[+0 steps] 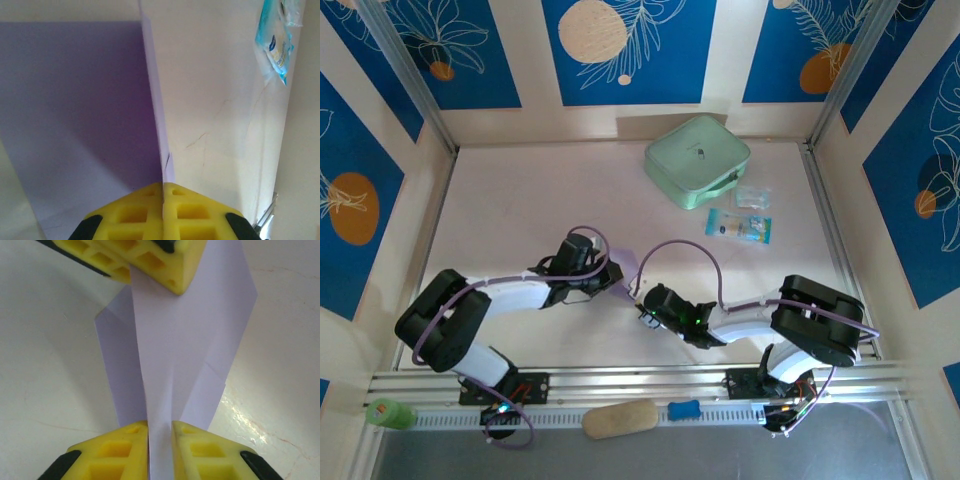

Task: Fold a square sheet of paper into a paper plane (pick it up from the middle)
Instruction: Fourth fold the wing at the center of the table.

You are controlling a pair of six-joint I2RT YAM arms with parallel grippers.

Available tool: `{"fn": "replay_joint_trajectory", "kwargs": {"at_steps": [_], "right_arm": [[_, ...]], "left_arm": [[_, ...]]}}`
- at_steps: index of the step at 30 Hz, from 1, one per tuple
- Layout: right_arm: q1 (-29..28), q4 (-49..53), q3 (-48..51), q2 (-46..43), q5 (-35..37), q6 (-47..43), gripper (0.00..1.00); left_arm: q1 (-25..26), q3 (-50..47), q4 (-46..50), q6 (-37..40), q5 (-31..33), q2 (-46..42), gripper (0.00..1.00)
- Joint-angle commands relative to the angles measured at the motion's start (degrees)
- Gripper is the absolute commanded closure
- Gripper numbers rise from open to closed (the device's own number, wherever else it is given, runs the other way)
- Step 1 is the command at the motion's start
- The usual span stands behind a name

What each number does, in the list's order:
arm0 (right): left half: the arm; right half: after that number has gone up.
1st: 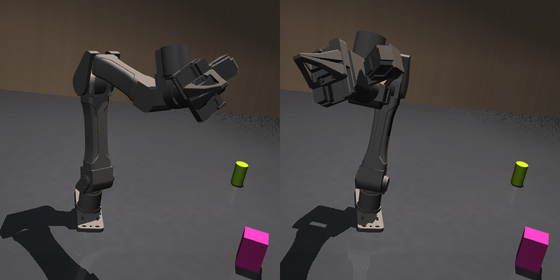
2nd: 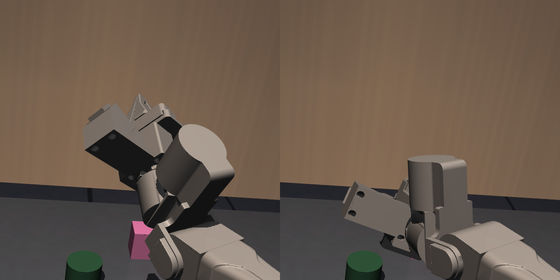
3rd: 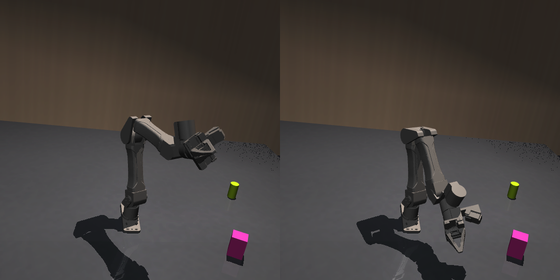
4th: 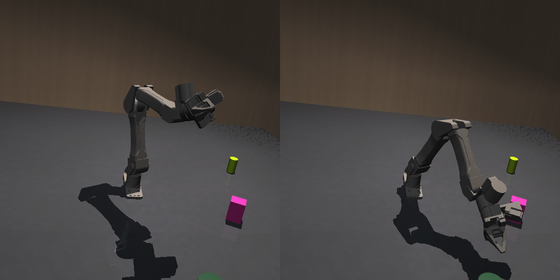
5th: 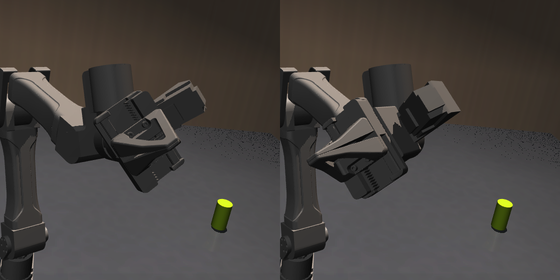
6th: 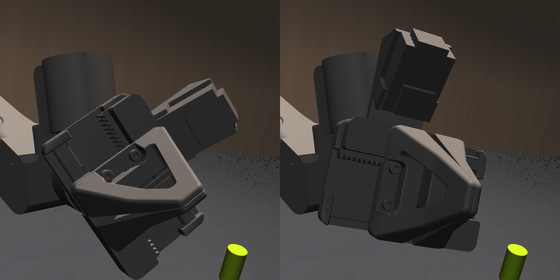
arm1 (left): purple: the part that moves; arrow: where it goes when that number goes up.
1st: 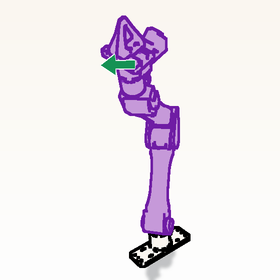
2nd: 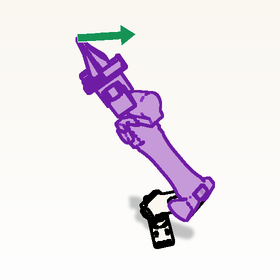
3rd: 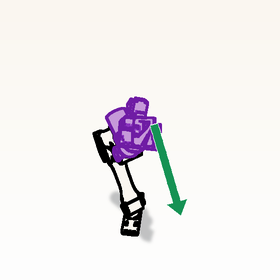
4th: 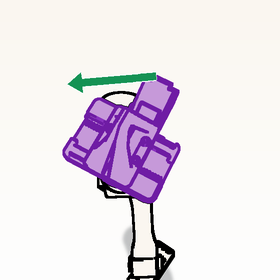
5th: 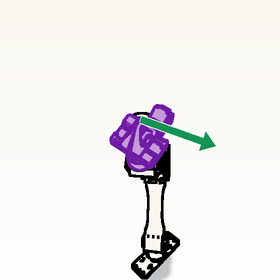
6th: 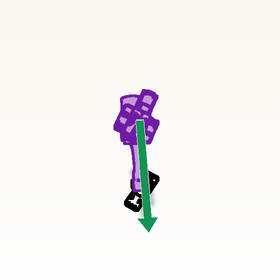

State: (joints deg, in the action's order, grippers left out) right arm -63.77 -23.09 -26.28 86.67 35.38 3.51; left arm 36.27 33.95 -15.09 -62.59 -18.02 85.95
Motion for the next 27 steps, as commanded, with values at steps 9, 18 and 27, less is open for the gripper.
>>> {"fn": "replay_joint_trajectory", "kwargs": {"at_steps": [9, 18, 27], "right_arm": [[0.33, -0.26, -2.67, 0.07, 0.57, -0.17, 0.72], [0.33, 0.16, -3.90, 1.53, 0.09, -1.57, 0.71], [0.32, 1.81, -3.81, 1.22, -1.64, -1.66, 0.74]], "left_arm": [[0.19, 2.91, 7.47, 0.31, -0.72, -1.50, 1.00], [0.20, 2.87, 7.18, 0.10, -0.80, -1.50, 1.00], [0.16, 3.00, 7.49, 0.38, -0.76, -1.54, 1.00]]}}
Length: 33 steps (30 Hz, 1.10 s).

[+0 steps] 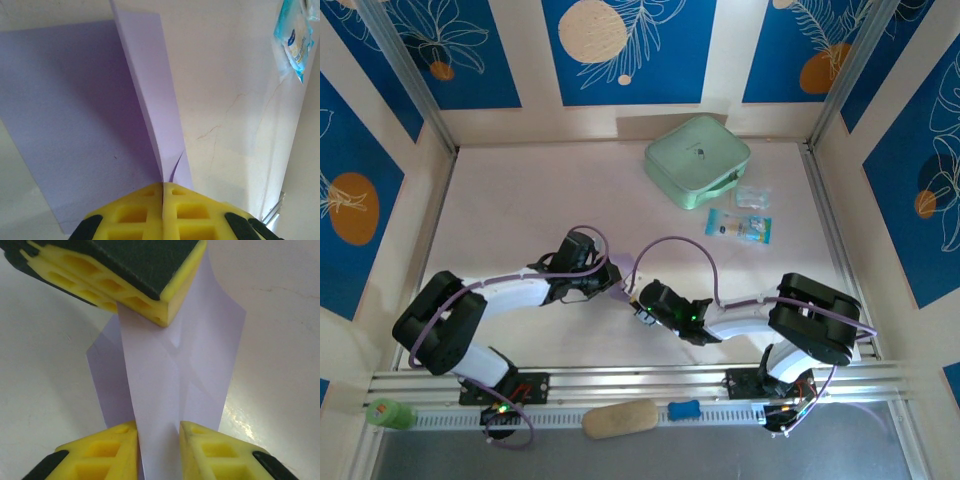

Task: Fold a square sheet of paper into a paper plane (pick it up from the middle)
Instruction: Fourth fold the wing at the center of the table.

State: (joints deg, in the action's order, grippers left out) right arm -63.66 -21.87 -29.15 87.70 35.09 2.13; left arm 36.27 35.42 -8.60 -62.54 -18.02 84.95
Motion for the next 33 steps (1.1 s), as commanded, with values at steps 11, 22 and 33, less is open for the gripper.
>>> {"fn": "replay_joint_trajectory", "kwargs": {"at_steps": [11, 22, 33], "right_arm": [[0.15, 1.91, -1.08, 0.10, -1.96, 0.64, 0.81], [0.47, 3.00, -1.43, -0.20, -3.40, 4.78, 0.78], [1.30, 5.94, -1.93, -1.44, -5.12, 6.21, 0.81]], "left_arm": [[0.20, 1.45, 1.04, 0.59, -0.61, -0.65, 0.98], [0.20, 0.64, 0.87, 0.86, 0.28, -2.34, 0.87], [0.20, 1.11, 0.87, 1.00, -0.25, -1.64, 0.92]]}}
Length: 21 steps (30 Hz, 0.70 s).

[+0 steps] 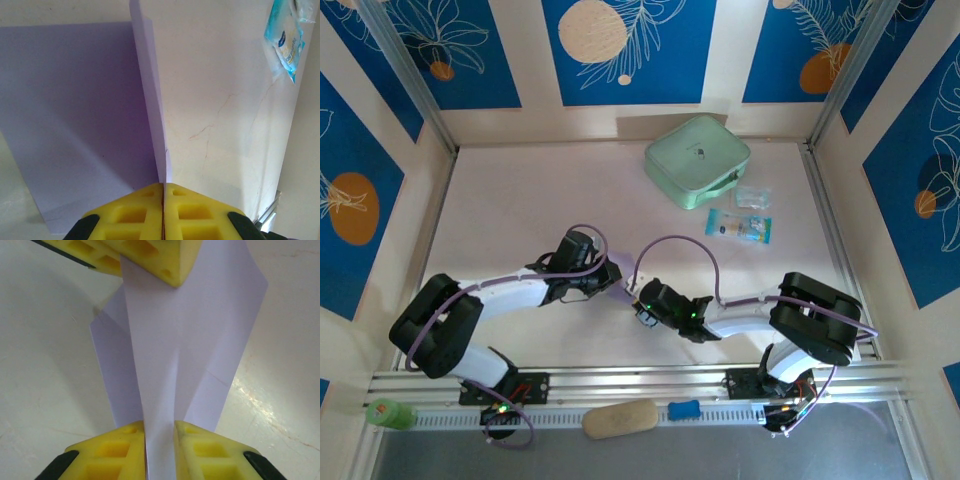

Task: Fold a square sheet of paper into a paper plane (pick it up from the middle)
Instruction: Fourth fold the wing at the center of the table.

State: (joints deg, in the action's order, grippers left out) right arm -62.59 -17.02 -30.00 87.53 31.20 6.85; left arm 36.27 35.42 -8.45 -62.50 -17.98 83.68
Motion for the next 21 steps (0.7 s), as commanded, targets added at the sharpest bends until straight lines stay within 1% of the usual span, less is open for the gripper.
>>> {"fn": "replay_joint_trajectory", "kwargs": {"at_steps": [1, 6, 8, 11, 13, 15, 18, 21], "right_arm": [[0.29, 1.23, -1.04, -1.15, -1.15, 1.70, 0.82], [0.54, 1.28, -1.01, -0.80, -1.05, 2.45, 0.85], [0.63, 1.09, -0.94, -0.78, -1.31, 2.55, 0.89], [0.99, 0.89, -0.88, -0.73, -1.98, 2.81, 0.91], [1.25, 0.59, -0.71, -0.48, -2.58, 3.37, 0.93], [1.67, 0.58, -0.61, -0.21, -3.67, 4.24, 0.94], [2.61, 0.32, -0.41, 0.09, -6.79, 5.89, 0.94], [4.19, 0.31, -0.33, 0.53, -10.40, 8.74, 0.95]], "left_arm": [[0.20, 1.06, 0.71, 0.90, -0.28, -0.36, 0.92], [0.19, 1.02, 0.71, 0.93, -0.22, -0.61, 0.92], [0.16, 1.09, 0.95, 0.96, -0.13, -0.62, 0.90], [0.20, 0.97, 1.05, 1.09, 0.11, -1.05, 0.87], [0.16, 0.85, 1.46, 1.26, 0.80, -1.70, 0.81], [0.19, 0.41, 2.12, 1.33, 2.04, -2.99, 0.69], [0.20, 0.01, 4.53, 1.83, 4.59, -5.21, 0.59], [0.16, -0.56, 6.25, 1.88, 6.72, -7.46, 0.54]]}}
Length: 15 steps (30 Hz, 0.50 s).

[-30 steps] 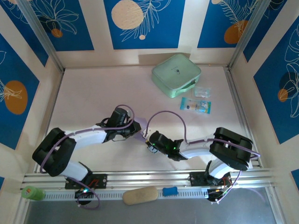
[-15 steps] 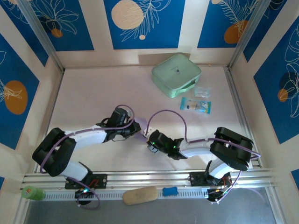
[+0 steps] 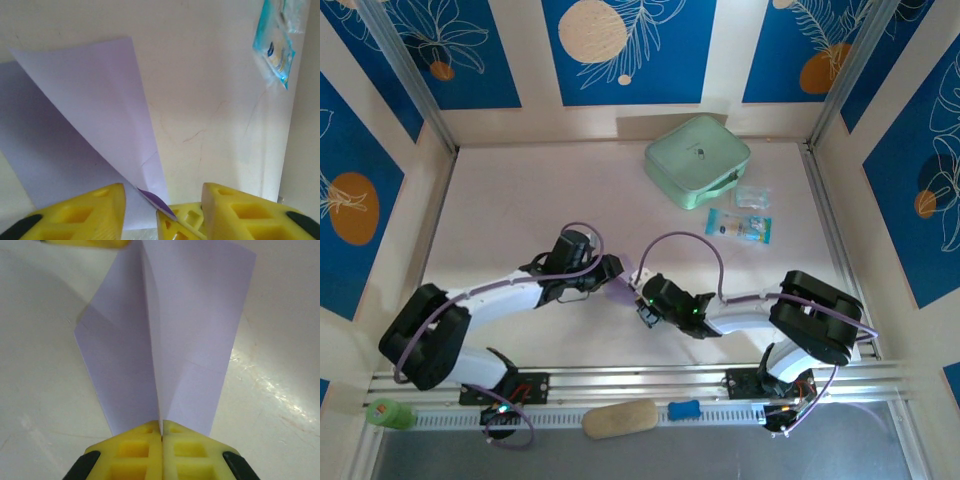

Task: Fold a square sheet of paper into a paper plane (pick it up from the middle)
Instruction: Fourth fold the wing at the center of the table.

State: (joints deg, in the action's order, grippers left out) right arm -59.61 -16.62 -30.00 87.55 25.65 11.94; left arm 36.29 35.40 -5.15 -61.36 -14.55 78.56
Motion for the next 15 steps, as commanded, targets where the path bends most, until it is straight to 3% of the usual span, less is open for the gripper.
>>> {"fn": "replay_joint_trajectory", "kwargs": {"at_steps": [1, 9, 15], "right_arm": [[1.71, -0.08, -0.40, 0.65, -6.10, 4.44, 0.95], [5.77, -0.34, -0.20, 1.47, -14.75, 9.97, 0.94], [7.84, -0.43, -0.37, 3.01, -19.50, 13.15, 0.94]], "left_arm": [[0.18, -0.72, 3.34, 0.73, 3.82, -2.96, 0.54], [0.18, -2.19, 4.63, 0.20, 6.03, -5.50, 0.53], [0.15, -2.58, 2.93, -0.25, 5.11, -4.49, 0.63]]}}
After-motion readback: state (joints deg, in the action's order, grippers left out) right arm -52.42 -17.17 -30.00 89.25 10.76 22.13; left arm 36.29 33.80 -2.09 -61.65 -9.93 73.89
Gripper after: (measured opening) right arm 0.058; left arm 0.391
